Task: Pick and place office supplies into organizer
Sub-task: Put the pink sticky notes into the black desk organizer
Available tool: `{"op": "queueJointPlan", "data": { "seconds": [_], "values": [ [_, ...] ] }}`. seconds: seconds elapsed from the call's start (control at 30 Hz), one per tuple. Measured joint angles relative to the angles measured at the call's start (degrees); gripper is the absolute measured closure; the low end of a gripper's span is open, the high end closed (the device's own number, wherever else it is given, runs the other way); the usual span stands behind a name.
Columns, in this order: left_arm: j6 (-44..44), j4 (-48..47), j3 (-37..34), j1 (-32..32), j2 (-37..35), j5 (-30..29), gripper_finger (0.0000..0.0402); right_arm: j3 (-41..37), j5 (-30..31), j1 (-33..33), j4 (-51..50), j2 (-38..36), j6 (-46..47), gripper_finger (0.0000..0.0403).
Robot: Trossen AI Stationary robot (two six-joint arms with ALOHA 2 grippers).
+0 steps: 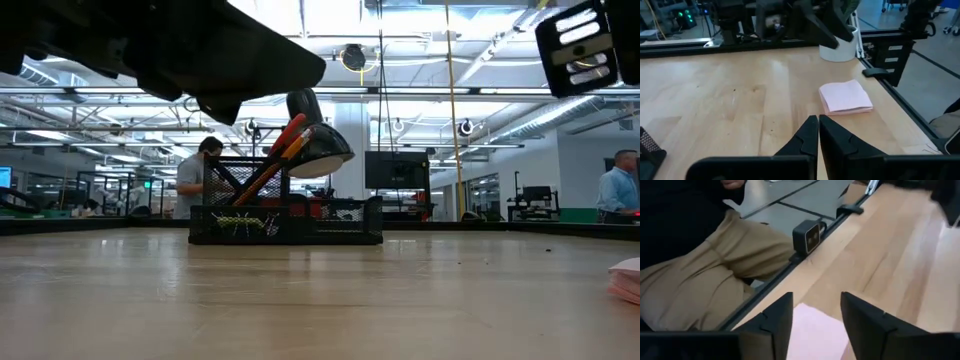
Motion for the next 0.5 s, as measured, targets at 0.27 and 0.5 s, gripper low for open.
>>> {"op": "queueJointPlan", "data": {
  "seconds": [0.27,0.5],
  "values": [
    [0.0,-0.3,0.0,0.1,0.0,0.0,0.0393,1.8,0.1,1.1,0.4,4.8,-0.8,0.0282],
    [-0.2,-1.3,0.0,0.6,0.0,0.0,0.0375,3.6,3.3,0.5,0.3,7.4,-7.7,0.0306]
  ]
}}
